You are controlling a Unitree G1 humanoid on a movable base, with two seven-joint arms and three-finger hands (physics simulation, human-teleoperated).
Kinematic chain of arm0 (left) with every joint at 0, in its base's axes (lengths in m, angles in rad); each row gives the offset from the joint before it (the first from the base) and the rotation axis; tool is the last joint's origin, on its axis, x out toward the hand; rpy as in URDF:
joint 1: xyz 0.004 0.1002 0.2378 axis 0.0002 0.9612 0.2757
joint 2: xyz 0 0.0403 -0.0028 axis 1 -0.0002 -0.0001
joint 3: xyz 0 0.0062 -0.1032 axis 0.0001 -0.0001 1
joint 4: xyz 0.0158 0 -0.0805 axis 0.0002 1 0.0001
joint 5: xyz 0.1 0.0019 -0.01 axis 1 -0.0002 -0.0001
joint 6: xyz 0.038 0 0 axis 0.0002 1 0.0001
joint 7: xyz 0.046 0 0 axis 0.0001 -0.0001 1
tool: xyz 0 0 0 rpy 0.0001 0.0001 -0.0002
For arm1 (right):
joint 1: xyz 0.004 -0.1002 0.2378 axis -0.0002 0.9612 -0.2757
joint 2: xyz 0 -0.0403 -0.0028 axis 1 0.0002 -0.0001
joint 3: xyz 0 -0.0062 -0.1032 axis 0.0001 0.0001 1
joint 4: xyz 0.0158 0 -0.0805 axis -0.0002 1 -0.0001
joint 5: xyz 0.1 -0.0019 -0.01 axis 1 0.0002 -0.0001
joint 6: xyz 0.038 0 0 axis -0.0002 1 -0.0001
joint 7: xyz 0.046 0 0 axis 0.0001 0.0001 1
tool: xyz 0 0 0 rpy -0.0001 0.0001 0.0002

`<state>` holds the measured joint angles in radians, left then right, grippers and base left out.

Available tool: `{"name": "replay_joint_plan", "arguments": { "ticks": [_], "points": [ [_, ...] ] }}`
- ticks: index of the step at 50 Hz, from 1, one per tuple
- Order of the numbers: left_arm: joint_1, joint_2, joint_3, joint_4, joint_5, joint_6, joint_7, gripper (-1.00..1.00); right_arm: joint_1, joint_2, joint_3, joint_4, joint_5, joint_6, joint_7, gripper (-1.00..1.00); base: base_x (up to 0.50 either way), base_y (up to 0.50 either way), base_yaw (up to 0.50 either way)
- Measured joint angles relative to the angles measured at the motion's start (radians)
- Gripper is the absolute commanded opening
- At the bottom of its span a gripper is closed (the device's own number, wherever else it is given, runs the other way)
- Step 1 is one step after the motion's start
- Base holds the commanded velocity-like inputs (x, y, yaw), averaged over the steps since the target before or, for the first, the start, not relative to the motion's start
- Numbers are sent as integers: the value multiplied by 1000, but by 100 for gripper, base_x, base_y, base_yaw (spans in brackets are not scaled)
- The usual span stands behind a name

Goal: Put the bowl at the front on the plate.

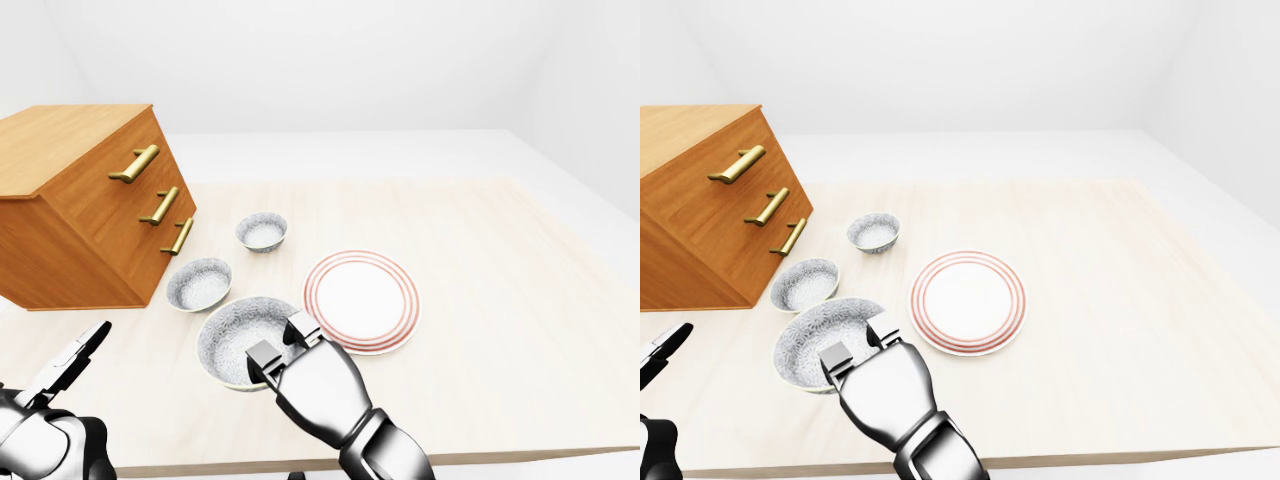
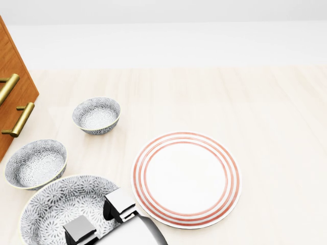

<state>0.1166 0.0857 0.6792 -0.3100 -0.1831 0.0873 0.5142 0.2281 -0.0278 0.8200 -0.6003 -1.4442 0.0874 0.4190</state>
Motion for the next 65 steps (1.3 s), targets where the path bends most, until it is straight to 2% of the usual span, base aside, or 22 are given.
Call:
{"name": "replay_joint_plan", "arguments": {
  "ticks": [5, 11, 28, 45, 54, 65],
  "points": [
    [0, 0, 0, 0, 0, 0, 0, 100, 2, -3, -9, -7, 14, 0, 5, -100, 0, 0, 0],
    [0, 0, 0, -3, 1, 0, 0, 100, 8, -17, -65, -43, 51, 0, 23, -100, 0, 0, 0],
    [-2, 1, -6, 7, 11, 0, 3, 100, 6, -6, -341, -166, 61, 0, 105, -100, 0, 0, 0],
    [-4, 3, -5, 8, 0, 0, 9, 100, -14, 18, -552, -121, 96, 0, 27, -100, 0, 0, 0],
    [-1, 2, 1, -6, -1, 0, 7, 100, -13, 19, -638, -119, 157, 0, -12, -100, 0, 0, 0],
    [-2, 1, 2, -8, 2, 0, 6, 100, -1, 21, -733, -155, 224, 0, -13, -100, 0, 0, 0]
  ]
}}
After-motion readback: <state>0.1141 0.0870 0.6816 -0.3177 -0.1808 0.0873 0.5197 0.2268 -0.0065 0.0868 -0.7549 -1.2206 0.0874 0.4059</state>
